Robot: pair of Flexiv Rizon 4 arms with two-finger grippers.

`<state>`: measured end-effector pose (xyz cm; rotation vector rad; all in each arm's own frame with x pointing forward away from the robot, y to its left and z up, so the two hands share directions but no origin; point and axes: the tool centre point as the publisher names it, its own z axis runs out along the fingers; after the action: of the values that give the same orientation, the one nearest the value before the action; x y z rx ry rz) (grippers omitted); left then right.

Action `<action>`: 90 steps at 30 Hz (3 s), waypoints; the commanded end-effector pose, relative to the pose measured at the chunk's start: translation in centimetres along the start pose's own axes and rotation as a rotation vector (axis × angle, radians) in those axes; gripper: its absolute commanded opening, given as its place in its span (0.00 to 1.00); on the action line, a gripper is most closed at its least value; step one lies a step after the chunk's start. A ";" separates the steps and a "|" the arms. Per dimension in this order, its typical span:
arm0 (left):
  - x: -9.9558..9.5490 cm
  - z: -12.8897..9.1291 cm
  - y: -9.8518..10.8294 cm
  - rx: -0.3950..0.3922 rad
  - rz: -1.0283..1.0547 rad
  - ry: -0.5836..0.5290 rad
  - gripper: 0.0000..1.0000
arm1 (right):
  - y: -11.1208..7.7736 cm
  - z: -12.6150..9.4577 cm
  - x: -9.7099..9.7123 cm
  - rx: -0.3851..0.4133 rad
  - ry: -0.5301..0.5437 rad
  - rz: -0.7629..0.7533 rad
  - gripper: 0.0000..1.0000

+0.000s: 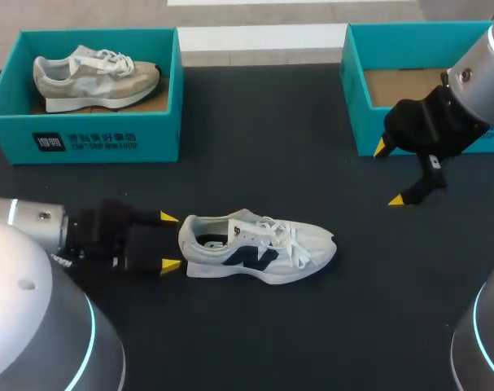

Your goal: Take the shoe out of the shoebox, open the shoe tongue, remove and reinsert the insole, then place the shoe into the shoebox

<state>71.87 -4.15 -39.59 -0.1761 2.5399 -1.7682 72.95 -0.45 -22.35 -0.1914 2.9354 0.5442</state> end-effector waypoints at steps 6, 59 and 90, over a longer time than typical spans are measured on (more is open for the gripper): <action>0.2 2.5 0.1 -0.014 -0.005 0.020 1.00 | 0.0 0.2 -0.1 0.003 0.000 0.001 1.00; 0.2 4.7 1.4 0.019 -0.008 0.001 0.00 | 0.0 0.2 -0.1 0.003 0.000 0.001 1.00; 0.2 4.7 1.4 0.019 -0.008 0.001 0.00 | 8.5 2.0 -0.7 0.235 -0.291 0.882 1.00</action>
<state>72.17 -8.30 -42.16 -0.1819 2.5258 -1.7997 72.62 7.38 -21.19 1.0067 2.7047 0.3741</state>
